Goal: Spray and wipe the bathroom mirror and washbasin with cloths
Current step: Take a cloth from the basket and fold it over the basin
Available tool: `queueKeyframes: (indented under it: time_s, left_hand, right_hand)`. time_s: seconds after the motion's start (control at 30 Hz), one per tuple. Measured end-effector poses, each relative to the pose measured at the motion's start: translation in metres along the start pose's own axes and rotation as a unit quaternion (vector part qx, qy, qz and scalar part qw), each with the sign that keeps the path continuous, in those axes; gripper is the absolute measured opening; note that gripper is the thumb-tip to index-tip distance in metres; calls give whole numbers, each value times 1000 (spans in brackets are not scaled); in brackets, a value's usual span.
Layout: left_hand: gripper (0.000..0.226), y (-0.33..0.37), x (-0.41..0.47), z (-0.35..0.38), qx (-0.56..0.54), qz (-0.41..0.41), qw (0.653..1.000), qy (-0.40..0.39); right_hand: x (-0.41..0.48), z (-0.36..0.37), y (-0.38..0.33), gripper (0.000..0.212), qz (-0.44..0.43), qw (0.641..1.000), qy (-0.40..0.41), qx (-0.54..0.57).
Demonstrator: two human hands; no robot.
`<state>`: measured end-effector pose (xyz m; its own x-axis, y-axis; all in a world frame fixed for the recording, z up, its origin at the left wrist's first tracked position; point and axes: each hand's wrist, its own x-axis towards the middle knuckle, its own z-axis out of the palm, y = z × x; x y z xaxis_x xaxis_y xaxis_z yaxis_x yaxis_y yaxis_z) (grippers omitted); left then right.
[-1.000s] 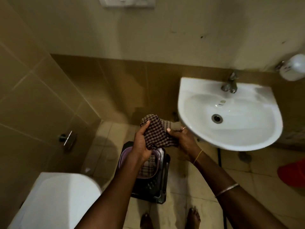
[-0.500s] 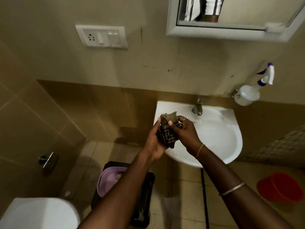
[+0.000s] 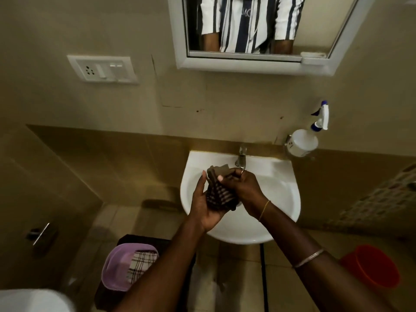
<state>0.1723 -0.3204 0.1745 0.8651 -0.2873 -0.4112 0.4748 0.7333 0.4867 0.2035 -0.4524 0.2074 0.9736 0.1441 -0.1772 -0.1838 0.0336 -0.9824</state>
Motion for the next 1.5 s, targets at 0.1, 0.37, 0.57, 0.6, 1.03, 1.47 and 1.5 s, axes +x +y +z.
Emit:
queueKeyframes:
  time_s: [0.1,0.37,0.57,0.6,1.03,1.47,1.5]
  left_hand:
    - [49,-6,0,6,10,12,1000,6]
    - [35,12,0,10,-32,38,998,30]
    - [44,35,18,-9,-44,29,996,69]
    - [44,38,19,-11,-41,32,996,69]
    - [54,52,51,-48,96,15,982,163]
    - [32,54,70,-18,156,-20,985,69]
    - [34,52,71,-15,157,-24,986,56]
  right_hand:
    - [2,-10,-4,24,-7,1000,9,-14]
    - [13,-28,-23,20,23,990,118,79]
    - [28,-45,-24,26,39,983,155,86]
    - [30,-45,-24,27,41,982,163,86]
    - [39,-44,0,36,78,974,202,72]
    - [44,-58,50,45,214,939,265,46]
    - [46,-55,55,46,219,939,266,10]
